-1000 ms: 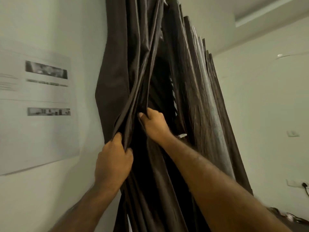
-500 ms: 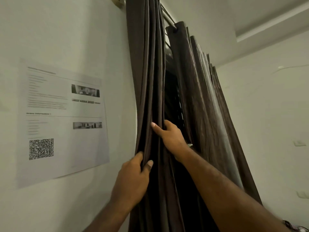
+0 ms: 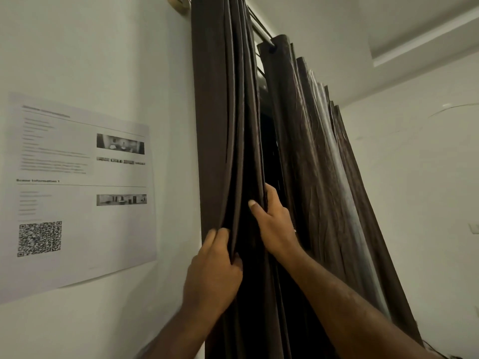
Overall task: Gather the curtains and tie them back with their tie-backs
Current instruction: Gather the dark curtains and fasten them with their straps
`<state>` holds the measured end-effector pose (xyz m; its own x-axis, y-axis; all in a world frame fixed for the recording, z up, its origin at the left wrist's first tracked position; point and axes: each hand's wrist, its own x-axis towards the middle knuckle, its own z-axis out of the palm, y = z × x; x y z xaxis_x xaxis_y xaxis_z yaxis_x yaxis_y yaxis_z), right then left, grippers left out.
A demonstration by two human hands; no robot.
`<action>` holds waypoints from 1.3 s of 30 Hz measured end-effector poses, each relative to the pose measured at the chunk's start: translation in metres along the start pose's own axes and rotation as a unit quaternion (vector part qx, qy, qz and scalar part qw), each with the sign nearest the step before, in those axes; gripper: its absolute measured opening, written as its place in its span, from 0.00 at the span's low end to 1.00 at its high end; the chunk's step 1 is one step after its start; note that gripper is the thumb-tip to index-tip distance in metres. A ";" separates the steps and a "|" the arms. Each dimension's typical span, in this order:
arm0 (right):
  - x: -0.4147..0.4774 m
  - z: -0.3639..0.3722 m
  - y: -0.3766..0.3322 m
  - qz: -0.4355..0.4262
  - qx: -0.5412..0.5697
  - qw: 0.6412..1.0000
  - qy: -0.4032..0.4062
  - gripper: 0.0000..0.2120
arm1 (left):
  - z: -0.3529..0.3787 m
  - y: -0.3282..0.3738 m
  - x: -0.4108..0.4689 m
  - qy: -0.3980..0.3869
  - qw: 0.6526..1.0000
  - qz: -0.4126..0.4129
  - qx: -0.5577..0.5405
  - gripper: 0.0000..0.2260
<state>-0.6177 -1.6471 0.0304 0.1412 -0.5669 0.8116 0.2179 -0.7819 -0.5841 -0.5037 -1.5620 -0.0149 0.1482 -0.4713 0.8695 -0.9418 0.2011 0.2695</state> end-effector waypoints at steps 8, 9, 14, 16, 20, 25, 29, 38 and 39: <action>0.003 -0.013 -0.008 0.059 -0.020 0.998 -0.009 0.09 | 0.002 0.007 0.000 0.018 0.983 0.029 -0.178 0.15; 0.000 -0.017 -0.006 0.073 -0.016 0.997 -0.027 0.12 | 0.000 0.004 -0.001 0.009 0.979 0.029 -0.201 0.21; -0.033 -0.018 0.010 0.096 -0.070 0.989 -0.092 0.22 | 0.001 -0.012 -0.022 -0.130 0.959 -0.086 -0.237 0.36; -0.046 -0.018 0.016 0.057 -0.104 0.991 -0.070 0.23 | 0.003 -0.022 -0.032 -0.206 0.957 -0.098 -0.177 0.22; -0.073 -0.014 0.026 -0.001 -0.175 0.984 -0.035 0.43 | 0.003 -0.029 -0.045 -0.221 0.952 -0.108 -0.183 0.12; -0.102 -0.007 0.029 0.008 -0.112 0.988 -0.105 0.32 | 0.007 -0.022 -0.050 -0.265 0.945 -0.074 -0.177 0.12; -0.114 -0.008 0.035 0.028 -0.150 0.984 -0.096 0.34 | 0.013 -0.025 -0.062 -0.353 0.916 -0.066 -0.180 0.26; -0.153 -0.032 0.072 -0.066 -0.173 0.972 -0.147 0.32 | 0.035 -0.048 -0.090 -0.309 0.930 -0.085 -0.177 0.25; -0.156 -0.035 0.075 -0.055 -0.172 0.969 -0.170 0.27 | 0.034 -0.047 -0.088 -0.301 0.932 -0.091 -0.179 0.21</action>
<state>-0.6572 -1.6266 -0.1402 0.4574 -0.4029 0.7928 -0.0767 -0.9060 -0.4162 -0.4824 -1.5592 -0.1180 -0.0021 -0.8999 0.4362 -0.7407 0.2944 0.6039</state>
